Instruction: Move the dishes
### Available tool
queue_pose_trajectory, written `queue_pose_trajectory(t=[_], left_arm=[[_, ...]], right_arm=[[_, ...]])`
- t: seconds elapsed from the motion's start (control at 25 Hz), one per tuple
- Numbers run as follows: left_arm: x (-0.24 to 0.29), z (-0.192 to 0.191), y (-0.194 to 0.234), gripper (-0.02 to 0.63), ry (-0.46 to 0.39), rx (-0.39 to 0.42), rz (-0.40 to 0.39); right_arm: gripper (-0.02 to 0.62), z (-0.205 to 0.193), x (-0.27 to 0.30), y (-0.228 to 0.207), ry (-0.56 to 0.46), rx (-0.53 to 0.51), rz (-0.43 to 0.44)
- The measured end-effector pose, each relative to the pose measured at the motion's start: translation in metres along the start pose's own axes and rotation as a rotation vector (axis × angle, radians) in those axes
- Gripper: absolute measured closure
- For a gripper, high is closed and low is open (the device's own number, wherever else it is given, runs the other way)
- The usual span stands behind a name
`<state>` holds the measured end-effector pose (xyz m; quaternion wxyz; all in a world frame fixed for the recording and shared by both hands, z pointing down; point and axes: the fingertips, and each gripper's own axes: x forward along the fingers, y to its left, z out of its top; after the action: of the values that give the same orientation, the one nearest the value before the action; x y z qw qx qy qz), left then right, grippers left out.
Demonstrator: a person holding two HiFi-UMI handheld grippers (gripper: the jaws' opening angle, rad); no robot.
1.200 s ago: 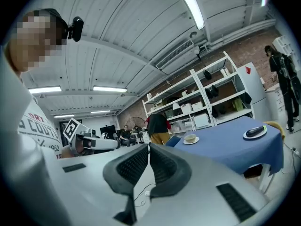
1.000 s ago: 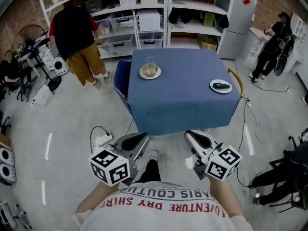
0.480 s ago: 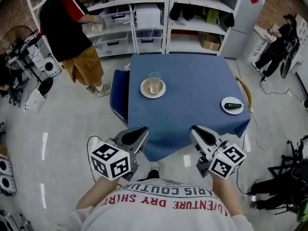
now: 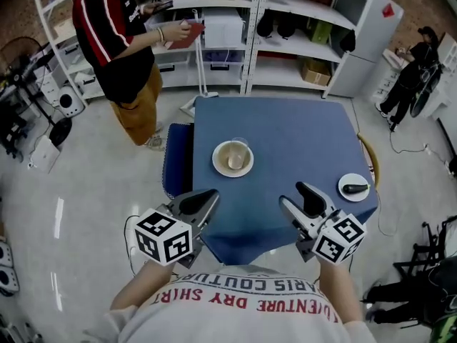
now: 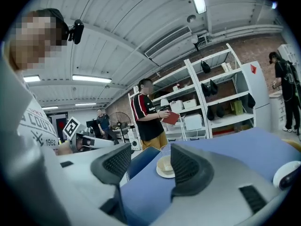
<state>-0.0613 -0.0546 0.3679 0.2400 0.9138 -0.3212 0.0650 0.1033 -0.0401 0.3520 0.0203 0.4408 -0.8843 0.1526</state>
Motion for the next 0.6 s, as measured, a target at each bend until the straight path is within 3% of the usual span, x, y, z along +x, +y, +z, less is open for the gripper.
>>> queue_pose_trajectory(t=[0.08,0.6], left_arm=[[0.005,0.003,0.011,0.571,0.004,0.000,0.005],[0.014,0.006,0.053,0.571,0.011,-0.038,0.075]], right_arm=[[0.322,0.001,0.012,-0.005,0.002,-0.015,0.007],[0.281,-0.019,0.075,-0.026,0.098,-0.086,0.044]])
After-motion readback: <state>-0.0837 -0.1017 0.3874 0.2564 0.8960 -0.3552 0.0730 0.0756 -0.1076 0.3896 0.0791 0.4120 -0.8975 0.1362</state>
